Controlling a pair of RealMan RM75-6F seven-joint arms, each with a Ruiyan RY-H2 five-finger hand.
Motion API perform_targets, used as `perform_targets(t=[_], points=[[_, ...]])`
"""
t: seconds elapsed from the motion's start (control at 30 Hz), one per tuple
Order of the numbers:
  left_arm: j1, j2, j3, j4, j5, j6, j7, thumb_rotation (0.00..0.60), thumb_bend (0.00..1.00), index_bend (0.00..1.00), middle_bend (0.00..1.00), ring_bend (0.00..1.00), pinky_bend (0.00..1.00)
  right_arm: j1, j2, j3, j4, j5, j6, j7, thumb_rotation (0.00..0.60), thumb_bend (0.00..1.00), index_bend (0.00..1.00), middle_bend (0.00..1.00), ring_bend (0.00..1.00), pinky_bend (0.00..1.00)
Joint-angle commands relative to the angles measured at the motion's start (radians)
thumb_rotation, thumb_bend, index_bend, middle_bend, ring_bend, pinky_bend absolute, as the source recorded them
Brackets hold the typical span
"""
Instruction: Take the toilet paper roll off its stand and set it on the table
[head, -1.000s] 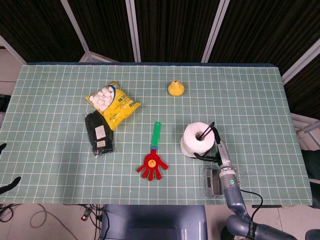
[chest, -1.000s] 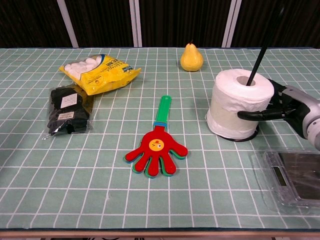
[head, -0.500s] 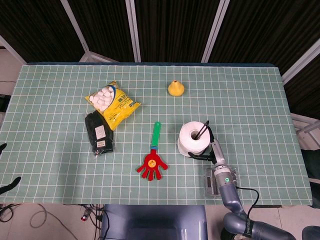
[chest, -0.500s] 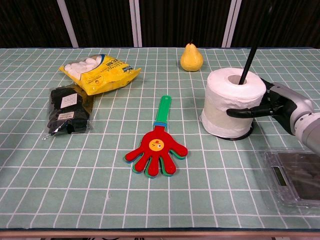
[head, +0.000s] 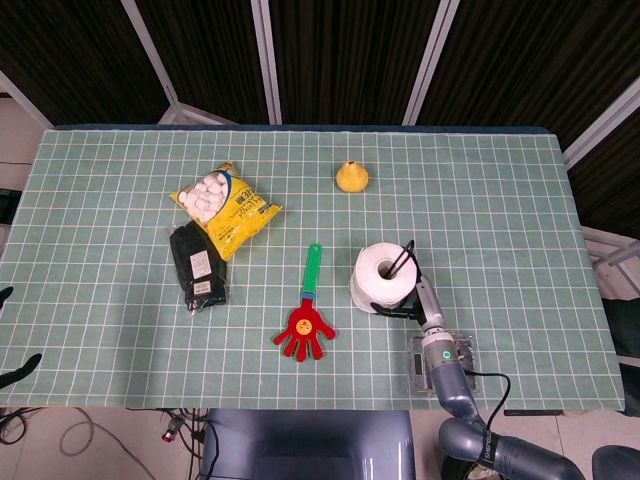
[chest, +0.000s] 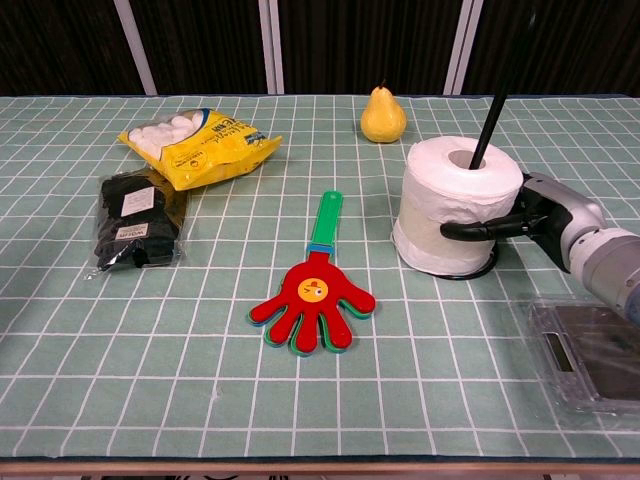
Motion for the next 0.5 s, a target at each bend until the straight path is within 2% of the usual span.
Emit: perform_targets(t=[0.03,0.23,0.4,0.5], points=[[0.000,0.001,0.000,0.000,0.000,0.000,-0.001,0.600,0.12,0.13,0.00,0.00,0.00,0.006,-0.005,0.006,0.006,0.005,-0.003,-0.005,0.600,0.00,0.00,0.00,0.00,0.00],[-0.001,0.002,0.003,0.000,0.003,-0.003,-0.002,0.600,0.12,0.13,0.00,0.00,0.00,0.002,-0.018,0.003,0.003,0.011,0.019,-0.034,0.600,0.00,0.01,0.02,0.01,0.00],[0.000,0.002,0.002,-0.001,0.003,-0.002,-0.001,0.600,0.12,0.13,0.00,0.00,0.00,0.008,-0.028,0.019,0.011,0.018,0.025,-0.035,0.600,0.00,0.09,0.12,0.09,0.00],[0.000,0.002,0.002,-0.001,0.002,-0.001,-0.002,0.600,0.12,0.13,0.00,0.00,0.00,0.005,-0.030,0.024,0.007,0.015,0.035,-0.031,0.600,0.00,0.13,0.15,0.12,0.00]])
